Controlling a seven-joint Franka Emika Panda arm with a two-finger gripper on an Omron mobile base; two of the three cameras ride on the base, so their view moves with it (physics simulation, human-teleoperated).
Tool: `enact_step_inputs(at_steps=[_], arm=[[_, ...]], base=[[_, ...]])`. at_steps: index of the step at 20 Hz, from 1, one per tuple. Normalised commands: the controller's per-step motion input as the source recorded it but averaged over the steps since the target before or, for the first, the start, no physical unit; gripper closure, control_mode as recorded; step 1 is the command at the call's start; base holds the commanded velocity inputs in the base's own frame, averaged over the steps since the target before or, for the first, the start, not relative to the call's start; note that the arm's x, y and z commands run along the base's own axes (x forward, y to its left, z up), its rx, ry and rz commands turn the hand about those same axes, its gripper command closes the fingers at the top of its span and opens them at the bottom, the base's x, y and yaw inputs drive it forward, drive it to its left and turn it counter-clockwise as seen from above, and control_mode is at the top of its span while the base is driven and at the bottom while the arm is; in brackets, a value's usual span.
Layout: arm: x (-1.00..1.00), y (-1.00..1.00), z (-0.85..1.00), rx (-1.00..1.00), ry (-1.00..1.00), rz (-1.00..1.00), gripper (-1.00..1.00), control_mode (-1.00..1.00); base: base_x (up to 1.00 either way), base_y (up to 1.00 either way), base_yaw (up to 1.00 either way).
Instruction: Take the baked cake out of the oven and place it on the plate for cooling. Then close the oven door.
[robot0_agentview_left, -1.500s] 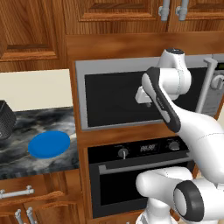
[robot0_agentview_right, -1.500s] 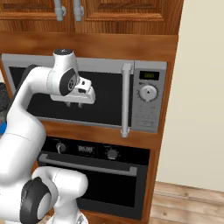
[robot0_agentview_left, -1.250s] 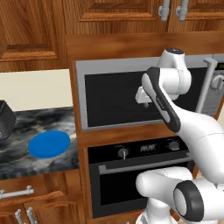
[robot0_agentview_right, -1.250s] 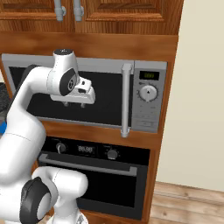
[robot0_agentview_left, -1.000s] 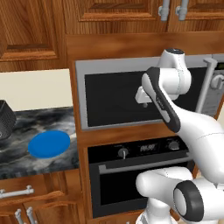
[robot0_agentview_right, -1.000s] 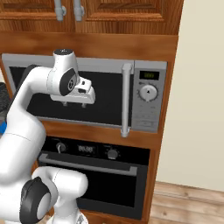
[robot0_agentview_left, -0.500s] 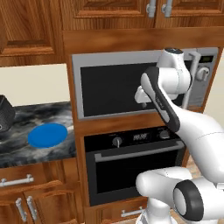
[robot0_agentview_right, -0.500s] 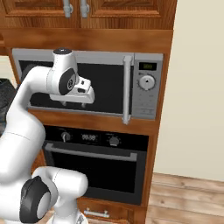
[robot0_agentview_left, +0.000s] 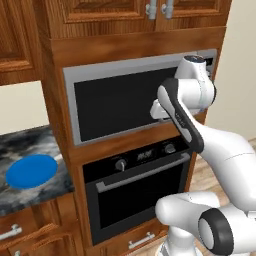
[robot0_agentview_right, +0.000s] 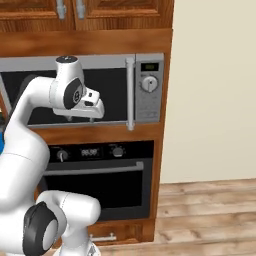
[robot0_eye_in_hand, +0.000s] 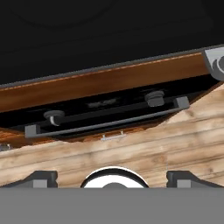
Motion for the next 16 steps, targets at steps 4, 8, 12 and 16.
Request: enact_step_inputs(at_steps=[4,8,12,16], arm=[[0.0,0.0,0.0,0.0,0.0,0.0,-1.0,1.0],[0.0,0.0,0.0,0.0,0.0,0.0,-1.0,1.0],[0.0,0.0,0.0,0.0,0.0,0.0,-1.0,1.0],[0.0,0.0,0.0,0.0,0.0,0.0,-1.0,1.0]], base=[[-0.42,0.42,-0.37],[-0.34,0.41,-0.4],[-0.32,0.43,-0.41],[-0.34,0.42,-0.41]])
